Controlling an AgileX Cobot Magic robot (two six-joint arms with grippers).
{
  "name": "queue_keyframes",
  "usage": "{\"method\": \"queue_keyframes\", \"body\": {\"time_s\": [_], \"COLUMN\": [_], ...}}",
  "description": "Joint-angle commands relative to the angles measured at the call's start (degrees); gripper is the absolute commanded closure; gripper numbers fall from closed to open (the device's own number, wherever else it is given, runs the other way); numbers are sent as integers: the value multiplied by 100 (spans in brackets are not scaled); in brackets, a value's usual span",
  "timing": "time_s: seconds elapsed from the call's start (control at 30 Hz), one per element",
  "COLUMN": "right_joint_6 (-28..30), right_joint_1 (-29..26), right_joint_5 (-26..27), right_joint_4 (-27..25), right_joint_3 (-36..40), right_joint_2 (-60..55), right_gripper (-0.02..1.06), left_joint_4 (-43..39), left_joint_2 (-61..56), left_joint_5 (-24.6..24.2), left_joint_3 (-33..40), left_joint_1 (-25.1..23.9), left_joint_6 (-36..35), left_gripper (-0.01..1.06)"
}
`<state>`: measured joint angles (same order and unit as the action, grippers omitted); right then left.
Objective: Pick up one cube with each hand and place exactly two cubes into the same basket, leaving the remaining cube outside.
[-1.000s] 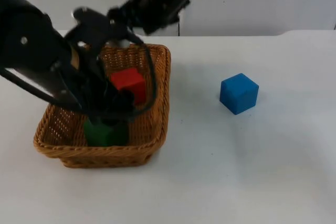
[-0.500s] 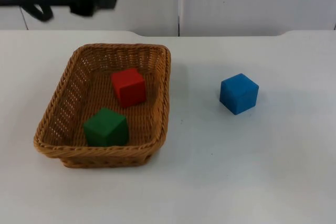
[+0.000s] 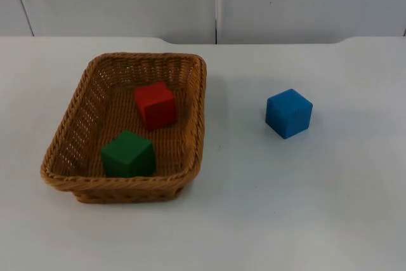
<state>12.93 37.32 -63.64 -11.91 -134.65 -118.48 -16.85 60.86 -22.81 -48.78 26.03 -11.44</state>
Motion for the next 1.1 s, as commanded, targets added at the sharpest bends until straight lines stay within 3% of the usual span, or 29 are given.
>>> {"method": "queue_keyframes", "body": {"time_s": [0.0, 0.1, 0.2, 0.5, 0.7, 0.83, 0.93, 1.07], "right_joint_6": [1, 1, 1, 1, 21, 21, 21, 21], "right_joint_1": [-2, -2, 9, 73, 321, 467, 467, 467], "right_joint_5": [-168, -251, -335, -536, 114, 897, 1171, 1779], "right_joint_4": [-37, -47, -47, -99, 12, -42, -42, -41], "right_joint_3": [-28, -28, -28, 99, 1030, 2139, 2720, 3770], "right_joint_2": [103, 135, 202, 304, 530, 881, 1089, 1597], "right_gripper": [32, 32, 32, 32, 32, 32, 32, 32], "left_joint_4": [-21, -21, -11, 288, 378, 432, 512, 547], "left_joint_2": [-111, -202, -309, -655, -1202, -1630, -1848, -2197], "left_joint_5": [-83, -98, -221, -637, -798, -1192, -1397, -1402], "left_joint_3": [1, 1, 1, 1, 6, 40, 143, 554], "left_joint_1": [-16, -16, -16, -16, -16, -16, -16, -16], "left_joint_6": [72, 72, 72, 72, 72, 204, 222, 222], "left_gripper": [27, 21, 1, 0, 0, 0, 0, 0]}}
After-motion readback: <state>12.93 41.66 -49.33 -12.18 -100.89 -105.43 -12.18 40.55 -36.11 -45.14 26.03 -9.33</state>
